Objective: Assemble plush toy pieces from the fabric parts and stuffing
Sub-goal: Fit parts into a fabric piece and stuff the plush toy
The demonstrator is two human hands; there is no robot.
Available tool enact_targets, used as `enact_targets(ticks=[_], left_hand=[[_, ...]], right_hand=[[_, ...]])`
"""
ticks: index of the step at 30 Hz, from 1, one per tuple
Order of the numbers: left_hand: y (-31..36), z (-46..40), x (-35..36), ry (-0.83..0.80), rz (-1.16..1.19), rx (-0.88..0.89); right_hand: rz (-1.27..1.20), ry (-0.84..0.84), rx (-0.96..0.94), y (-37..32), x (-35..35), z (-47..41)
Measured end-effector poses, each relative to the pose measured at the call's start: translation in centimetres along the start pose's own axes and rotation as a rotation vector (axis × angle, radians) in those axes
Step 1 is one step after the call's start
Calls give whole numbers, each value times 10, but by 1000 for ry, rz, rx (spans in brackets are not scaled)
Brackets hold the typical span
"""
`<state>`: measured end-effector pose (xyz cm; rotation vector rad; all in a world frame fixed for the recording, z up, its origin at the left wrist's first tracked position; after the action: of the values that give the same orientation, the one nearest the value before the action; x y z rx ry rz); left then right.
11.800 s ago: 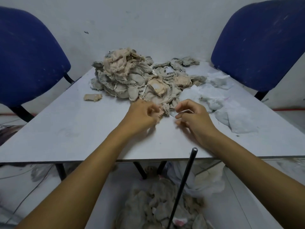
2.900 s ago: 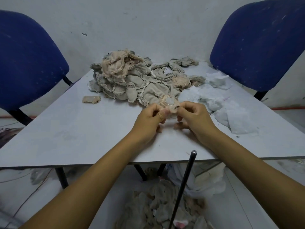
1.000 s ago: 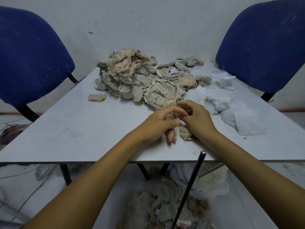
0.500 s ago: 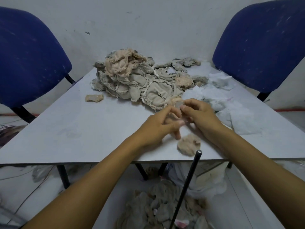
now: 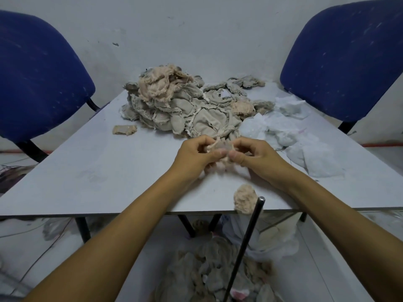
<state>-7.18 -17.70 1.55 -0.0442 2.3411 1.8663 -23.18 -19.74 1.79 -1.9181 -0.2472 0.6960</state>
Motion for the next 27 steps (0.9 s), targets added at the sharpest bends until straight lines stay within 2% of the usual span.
enact_targets(ticks=[2, 4, 6, 9, 11, 13, 15, 17, 18, 20, 22, 24, 25, 27], left_hand=[[0, 0, 1, -27, 46, -30], [2, 0, 4, -81, 45, -46], [4, -1, 7, -151, 121, -76], [4, -1, 13, -243, 297, -123], [3, -2, 15, -178, 296, -101], [3, 0, 14, -4, 116, -15], [9, 3, 11, 198, -278, 155], [17, 9, 17, 318, -628, 359], [18, 11, 19, 344, -671, 395], [12, 5, 18, 287, -541, 282], [4, -2, 20, 31, -229, 48], [-2, -6, 21, -138, 59, -85], [-1, -6, 19, -135, 125, -89], [-1, -5, 12, 20, 113, -56]], right_hand=[[18, -92, 22, -1, 3, 2], [-48, -93, 47, 0, 1, 2], [-133, 7, 62, 2, -3, 1], [-84, 206, 89, 7, -9, 1], [-7, 309, 121, 9, -10, 1], [85, 382, 137, 9, -11, 3], [161, 435, 145, 9, -11, 4], [207, 449, 135, 8, -9, 5], [229, 451, 123, 7, -9, 6], [272, 450, 88, 5, -9, 7], [279, 431, 64, 4, -9, 7], [265, 376, 57, 2, -7, 6], [227, 318, 48, 1, -4, 5], [86, 191, 13, -2, -1, 4]])
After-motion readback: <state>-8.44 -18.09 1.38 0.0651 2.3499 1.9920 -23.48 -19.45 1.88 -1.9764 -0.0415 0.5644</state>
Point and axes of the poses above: each hand's wrist, its own z-axis away from the middle knuckle, its own x-axis out of the palm, y = z × x, the point moved 5 cm from there along -z, towards the middle knuckle, and after that the axes turned 2 degrees about -y, right-handed, at the moved point
